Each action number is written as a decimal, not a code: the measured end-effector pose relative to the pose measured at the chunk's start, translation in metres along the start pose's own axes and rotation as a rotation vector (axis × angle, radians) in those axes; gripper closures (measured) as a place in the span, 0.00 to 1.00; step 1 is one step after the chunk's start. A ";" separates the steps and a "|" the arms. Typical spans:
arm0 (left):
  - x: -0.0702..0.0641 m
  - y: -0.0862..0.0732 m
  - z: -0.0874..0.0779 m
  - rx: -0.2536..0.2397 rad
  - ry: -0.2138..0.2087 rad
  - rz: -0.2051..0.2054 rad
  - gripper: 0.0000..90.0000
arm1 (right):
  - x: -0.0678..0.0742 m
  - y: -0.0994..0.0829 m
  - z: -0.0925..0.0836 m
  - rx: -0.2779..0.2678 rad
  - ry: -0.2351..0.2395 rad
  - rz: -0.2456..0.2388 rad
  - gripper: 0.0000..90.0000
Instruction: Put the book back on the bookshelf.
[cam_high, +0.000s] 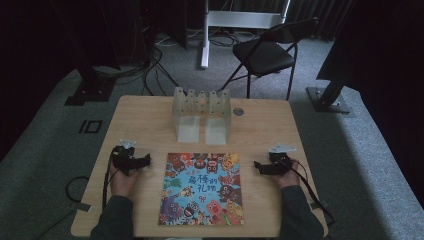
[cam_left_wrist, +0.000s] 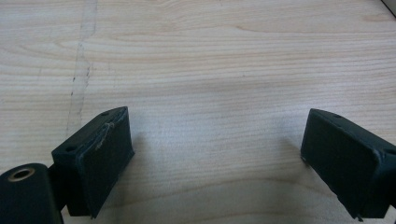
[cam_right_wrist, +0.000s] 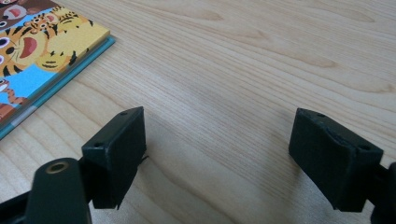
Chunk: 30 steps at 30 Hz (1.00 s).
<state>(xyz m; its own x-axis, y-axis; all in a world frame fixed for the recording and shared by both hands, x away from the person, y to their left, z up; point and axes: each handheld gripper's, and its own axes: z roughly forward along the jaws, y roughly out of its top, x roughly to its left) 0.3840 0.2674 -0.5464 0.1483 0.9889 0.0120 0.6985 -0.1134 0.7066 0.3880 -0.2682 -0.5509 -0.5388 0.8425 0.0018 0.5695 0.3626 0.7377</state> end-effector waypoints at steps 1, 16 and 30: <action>0.000 0.000 0.000 0.000 0.000 0.000 0.10 | 0.000 0.000 0.000 0.000 0.000 0.000 0.20; 0.002 -0.002 -0.002 0.001 -0.023 0.024 0.10 | 0.008 0.010 -0.015 -0.023 0.004 -0.003 0.27; 0.001 -0.002 -0.002 -0.010 -0.068 0.071 0.15 | 0.028 0.037 -0.025 -0.040 0.008 -0.143 0.27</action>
<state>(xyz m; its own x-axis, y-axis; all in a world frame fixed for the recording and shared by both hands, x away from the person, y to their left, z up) 0.3812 0.2688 -0.5460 0.2448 0.9695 0.0142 0.6773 -0.1814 0.7130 0.3782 -0.2409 -0.5065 -0.6177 0.7800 -0.1001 0.4616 0.4626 0.7569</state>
